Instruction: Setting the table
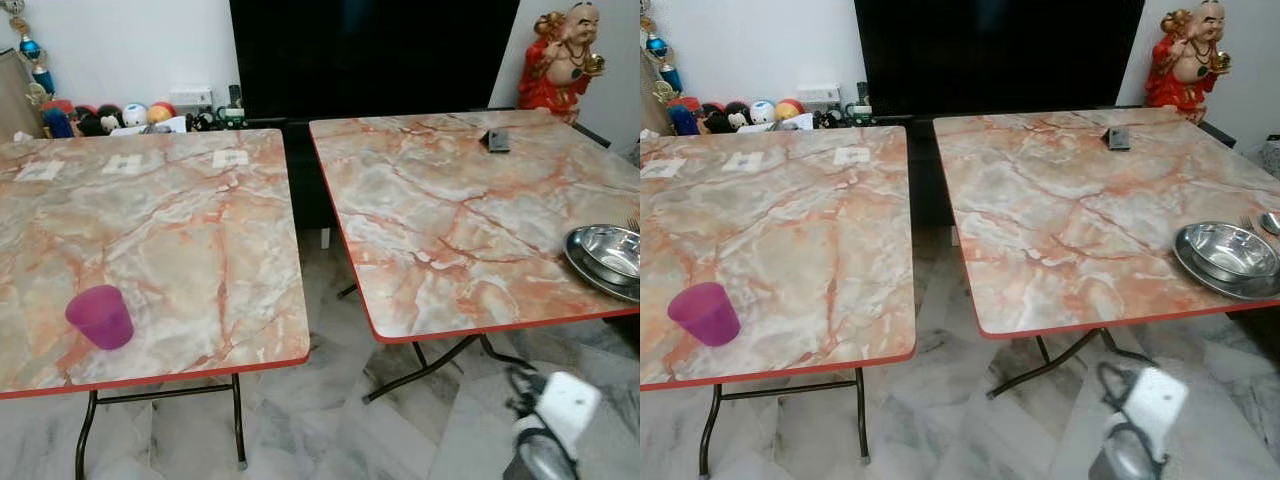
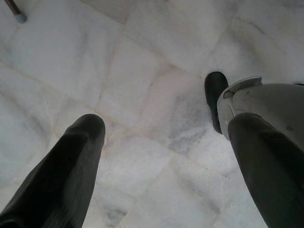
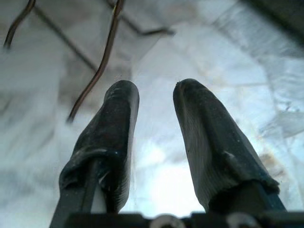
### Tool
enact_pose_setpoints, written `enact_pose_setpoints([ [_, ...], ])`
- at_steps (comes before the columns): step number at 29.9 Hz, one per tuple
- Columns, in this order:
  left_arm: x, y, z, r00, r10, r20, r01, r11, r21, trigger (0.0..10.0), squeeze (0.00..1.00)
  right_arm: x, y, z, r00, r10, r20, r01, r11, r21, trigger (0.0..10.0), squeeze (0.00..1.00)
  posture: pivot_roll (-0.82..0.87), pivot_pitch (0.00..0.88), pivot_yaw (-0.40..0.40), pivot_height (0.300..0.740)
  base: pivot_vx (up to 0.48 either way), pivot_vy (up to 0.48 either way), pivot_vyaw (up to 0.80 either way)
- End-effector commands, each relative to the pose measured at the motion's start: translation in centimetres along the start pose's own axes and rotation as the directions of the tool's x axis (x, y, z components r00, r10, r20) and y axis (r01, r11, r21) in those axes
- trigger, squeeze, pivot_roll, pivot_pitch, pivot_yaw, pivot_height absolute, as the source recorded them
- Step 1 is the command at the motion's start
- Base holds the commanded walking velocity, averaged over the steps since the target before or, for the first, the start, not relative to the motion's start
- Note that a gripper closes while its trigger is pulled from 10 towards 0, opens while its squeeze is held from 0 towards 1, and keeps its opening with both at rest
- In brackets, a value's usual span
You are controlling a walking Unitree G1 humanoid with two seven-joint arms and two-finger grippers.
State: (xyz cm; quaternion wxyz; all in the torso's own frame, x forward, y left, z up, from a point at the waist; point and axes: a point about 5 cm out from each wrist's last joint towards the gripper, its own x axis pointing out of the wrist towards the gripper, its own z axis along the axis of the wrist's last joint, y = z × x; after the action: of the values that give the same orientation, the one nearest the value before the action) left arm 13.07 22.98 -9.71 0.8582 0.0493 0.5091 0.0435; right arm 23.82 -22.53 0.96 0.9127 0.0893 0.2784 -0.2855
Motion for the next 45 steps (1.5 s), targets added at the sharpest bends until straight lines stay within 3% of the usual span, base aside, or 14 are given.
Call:
enact_pose_setpoints([
  [1, -0.1, 0.0, -0.4, 1.000, -0.003, -0.015, 0.003, 1.000, 0.015, 10.0, 0.00, 0.7, 0.7, -1.1, 0.996, 0.061, -0.063, -0.066, 0.995, -0.075, 10.0, 0.00, -0.05, 0.032, 0.000, 0.740, 0.000, 0.000, 0.00],
  [5, -0.1, 0.0, -0.4, 1.000, -0.003, -0.014, 0.003, 1.000, 0.013, 10.0, 0.00, 1.3, 1.7, -3.7, 0.973, 0.161, -0.166, -0.191, 0.964, -0.184, 10.0, 0.00, -0.04, 0.031, 0.003, 0.740, 0.000, 0.000, 0.00],
  [6, -0.1, 0.0, -0.4, 1.000, -0.004, -0.013, 0.004, 1.000, 0.013, 10.0, 0.00, 1.3, 2.1, -5.1, 0.953, 0.213, -0.215, -0.263, 0.934, -0.242, 10.0, 0.00, -0.04, 0.032, 0.003, 0.740, 0.000, 0.000, 0.00],
  [10, -0.1, 0.0, -0.4, 1.000, -0.004, -0.013, 0.004, 1.000, 0.012, 10.0, 0.00, 1.0, 2.6, -6.7, 0.916, 0.298, -0.269, -0.384, 0.845, -0.371, 10.0, 0.00, -0.03, 0.031, 0.005, 0.740, 0.000, 0.000, 0.00],
  [12, -0.1, 0.0, -0.4, 1.000, -0.002, -0.013, 0.002, 1.000, 0.009, 10.0, 0.00, 0.6, 2.2, -8.2, 0.898, 0.304, -0.317, -0.425, 0.782, -0.455, 10.0, 0.00, -0.02, 0.032, 0.007, 0.740, 0.000, 0.000, 0.00],
  [14, -0.1, 0.1, -0.4, 1.000, 0.001, -0.013, -0.001, 1.000, 0.008, 10.0, 0.00, 0.2, 1.5, -9.6, 0.882, 0.302, -0.362, -0.454, 0.751, -0.480, 10.0, 0.00, -0.01, 0.035, 0.014, 0.740, 0.000, 0.000, 0.00],
  [26, -0.2, 0.3, -0.6, 1.000, 0.003, -0.016, -0.003, 1.000, 0.019, 10.0, 0.00, -0.5, -0.1, -11.6, 0.872, 0.283, -0.399, -0.447, 0.792, -0.415, 10.0, 0.00, -0.02, 0.038, 0.029, 0.740, 0.000, 0.000, 0.00],
  [34, -0.2, 0.3, -0.7, 1.000, 0.003, -0.018, -0.003, 1.000, 0.015, 10.0, 0.00, -1.3, -0.8, -13.2, 0.862, 0.280, -0.424, -0.459, 0.785, -0.415, 10.0, 0.00, -0.02, 0.035, 0.027, 0.740, 0.000, 0.000, 0.00],
  [39, -0.2, 0.3, -0.8, 1.000, 0.004, -0.022, -0.003, 1.000, 0.011, 10.0, 0.00, -2.5, -1.5, -14.9, 0.847, 0.267, -0.459, -0.467, 0.787, -0.404, 10.0, 0.00, -0.02, 0.030, 0.028, 0.740, 0.000, 0.000, 0.80],
  [45, -0.2, 0.3, -0.8, 1.000, 0.004, -0.022, -0.003, 1.000, 0.010, 10.0, 0.00, -2.8, -2.8, -15.5, 0.846, 0.248, -0.472, -0.454, 0.799, -0.393, 10.0, 0.00, -0.01, 0.028, 0.028, 0.740, 0.000, 0.000, 0.80],
])
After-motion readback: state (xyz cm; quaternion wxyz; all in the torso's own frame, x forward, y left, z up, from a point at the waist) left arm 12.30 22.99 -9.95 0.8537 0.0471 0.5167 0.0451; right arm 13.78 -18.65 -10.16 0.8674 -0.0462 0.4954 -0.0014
